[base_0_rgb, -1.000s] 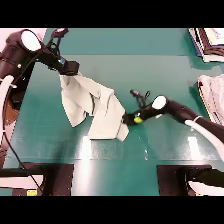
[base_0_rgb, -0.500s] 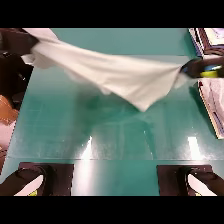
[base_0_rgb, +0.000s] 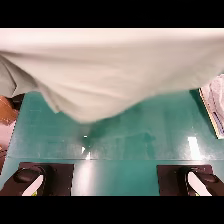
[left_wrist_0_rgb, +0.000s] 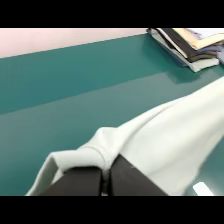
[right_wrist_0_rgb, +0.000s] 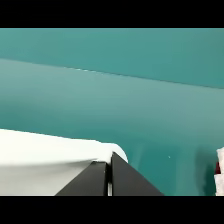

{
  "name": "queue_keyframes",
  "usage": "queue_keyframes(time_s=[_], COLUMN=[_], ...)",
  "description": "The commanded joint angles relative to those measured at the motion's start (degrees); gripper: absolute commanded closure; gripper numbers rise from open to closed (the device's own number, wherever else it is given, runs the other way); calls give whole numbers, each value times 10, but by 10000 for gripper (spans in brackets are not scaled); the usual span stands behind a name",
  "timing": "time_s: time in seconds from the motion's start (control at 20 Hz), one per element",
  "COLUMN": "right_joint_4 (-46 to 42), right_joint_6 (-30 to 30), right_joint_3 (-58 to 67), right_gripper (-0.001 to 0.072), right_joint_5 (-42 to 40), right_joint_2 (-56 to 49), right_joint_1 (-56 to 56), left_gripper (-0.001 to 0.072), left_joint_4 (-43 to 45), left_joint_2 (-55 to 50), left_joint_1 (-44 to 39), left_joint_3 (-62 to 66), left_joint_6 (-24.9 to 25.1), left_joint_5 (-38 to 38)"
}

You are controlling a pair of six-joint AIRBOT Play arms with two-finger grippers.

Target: Fold the shirts.

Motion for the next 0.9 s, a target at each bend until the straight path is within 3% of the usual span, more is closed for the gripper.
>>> queue_keyframes(time_s=[0.0, 0.15, 0.3, 0.55, 0.75, 0.85], right_joint_4=[0, -1, -3, -28, -28, -29], right_joint_6=[-2, -1, -1, -1, -1, -1], right_joint_3=[61, 66, 66, 67, 67, 67], right_gripper=[693, 693, 693, 693, 693, 692], right_joint_5=[51, 65, 85, 79, 52, 35], right_joint_2=[-49, -133, -259, -449, -505, -508], right_joint_1=[-6, 31, 71, 87, 82, 82], left_gripper=[679, 679, 678, 678, 667, 217], left_joint_4=[-10, 17, 9, 6, 8, 8], left_joint_2=[-28, -135, -262, -468, -521, -521], left_joint_1=[0, 0, 0, 0, 0, 1], left_joint_3=[-2, -5, -59, -132, -132, -116], left_joint_6=[8, 19, 41, 63, 71, 70], left_joint_5=[-49, -117, -115, 9, 153, 185])
